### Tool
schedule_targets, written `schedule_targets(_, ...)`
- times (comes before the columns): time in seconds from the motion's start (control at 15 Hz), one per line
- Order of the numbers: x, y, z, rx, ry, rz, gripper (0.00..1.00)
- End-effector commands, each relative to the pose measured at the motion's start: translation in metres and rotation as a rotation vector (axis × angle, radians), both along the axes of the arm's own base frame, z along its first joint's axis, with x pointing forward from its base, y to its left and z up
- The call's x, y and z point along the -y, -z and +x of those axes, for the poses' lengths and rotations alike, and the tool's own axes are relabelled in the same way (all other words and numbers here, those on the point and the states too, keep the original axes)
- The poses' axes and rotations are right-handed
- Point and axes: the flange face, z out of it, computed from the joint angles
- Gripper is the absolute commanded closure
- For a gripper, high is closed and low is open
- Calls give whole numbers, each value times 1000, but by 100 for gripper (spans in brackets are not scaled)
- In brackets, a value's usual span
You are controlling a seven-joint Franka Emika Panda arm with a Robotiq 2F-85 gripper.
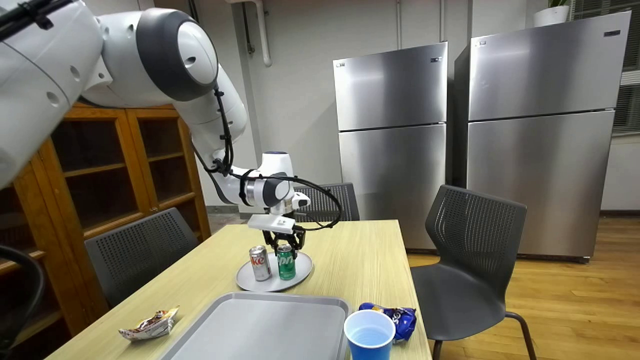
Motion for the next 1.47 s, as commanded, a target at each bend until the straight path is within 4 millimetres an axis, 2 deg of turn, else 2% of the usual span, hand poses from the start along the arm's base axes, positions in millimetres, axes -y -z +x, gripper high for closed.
schedule_targets(0.0,-2,-4,4,-12,9,6,61)
schedule_targets(0.27,-1,-18,-5,-8,-7,-13,61)
schedule_targets(0.67,5,-51,-39,-8,-33,-20,61)
schedule_targets(1.07,14,-72,-91,-25,5,-48,61)
schedule_targets(1.4,37,-77,-138,-55,81,-59,61)
